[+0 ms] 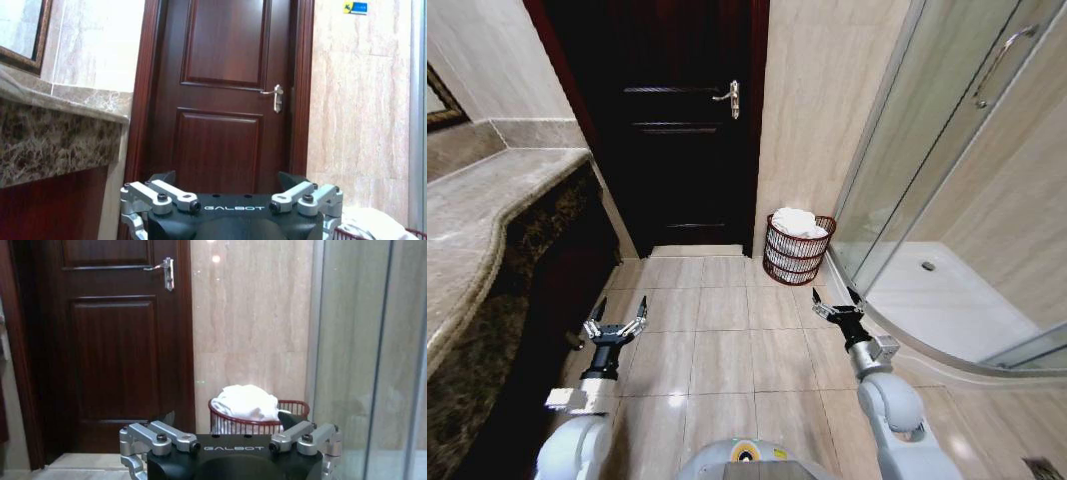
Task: Discard the used towel into the hamper.
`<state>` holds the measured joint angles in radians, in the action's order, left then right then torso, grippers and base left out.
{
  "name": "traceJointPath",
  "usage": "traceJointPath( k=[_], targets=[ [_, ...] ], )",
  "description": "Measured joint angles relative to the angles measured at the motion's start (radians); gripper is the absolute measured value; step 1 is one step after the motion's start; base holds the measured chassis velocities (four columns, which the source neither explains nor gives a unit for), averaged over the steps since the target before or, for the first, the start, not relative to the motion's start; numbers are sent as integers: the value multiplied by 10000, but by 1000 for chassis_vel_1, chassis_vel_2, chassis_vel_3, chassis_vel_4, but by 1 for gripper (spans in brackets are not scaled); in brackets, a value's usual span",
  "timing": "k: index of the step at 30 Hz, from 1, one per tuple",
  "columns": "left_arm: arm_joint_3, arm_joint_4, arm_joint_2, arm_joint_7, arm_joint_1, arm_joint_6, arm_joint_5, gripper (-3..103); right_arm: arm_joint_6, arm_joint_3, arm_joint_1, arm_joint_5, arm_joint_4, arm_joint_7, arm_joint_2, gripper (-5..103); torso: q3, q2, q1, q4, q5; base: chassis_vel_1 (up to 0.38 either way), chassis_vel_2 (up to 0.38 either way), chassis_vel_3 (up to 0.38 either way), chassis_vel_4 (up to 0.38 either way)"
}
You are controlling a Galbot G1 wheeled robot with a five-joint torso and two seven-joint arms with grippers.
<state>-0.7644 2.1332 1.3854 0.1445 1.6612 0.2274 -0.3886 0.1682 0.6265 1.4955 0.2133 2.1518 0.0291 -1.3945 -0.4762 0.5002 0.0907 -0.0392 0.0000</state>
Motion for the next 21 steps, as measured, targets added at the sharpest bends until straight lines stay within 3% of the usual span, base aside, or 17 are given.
traceJointPath(
  k=[21],
  targets=[
    [-184, 889, -284, -581, 233, -1521, 353, 100, 259, 315, -138, -326, 389, 441, -141, 100, -528, 945, 416, 0, -1, 0, 0, 0, 0]
  ],
)
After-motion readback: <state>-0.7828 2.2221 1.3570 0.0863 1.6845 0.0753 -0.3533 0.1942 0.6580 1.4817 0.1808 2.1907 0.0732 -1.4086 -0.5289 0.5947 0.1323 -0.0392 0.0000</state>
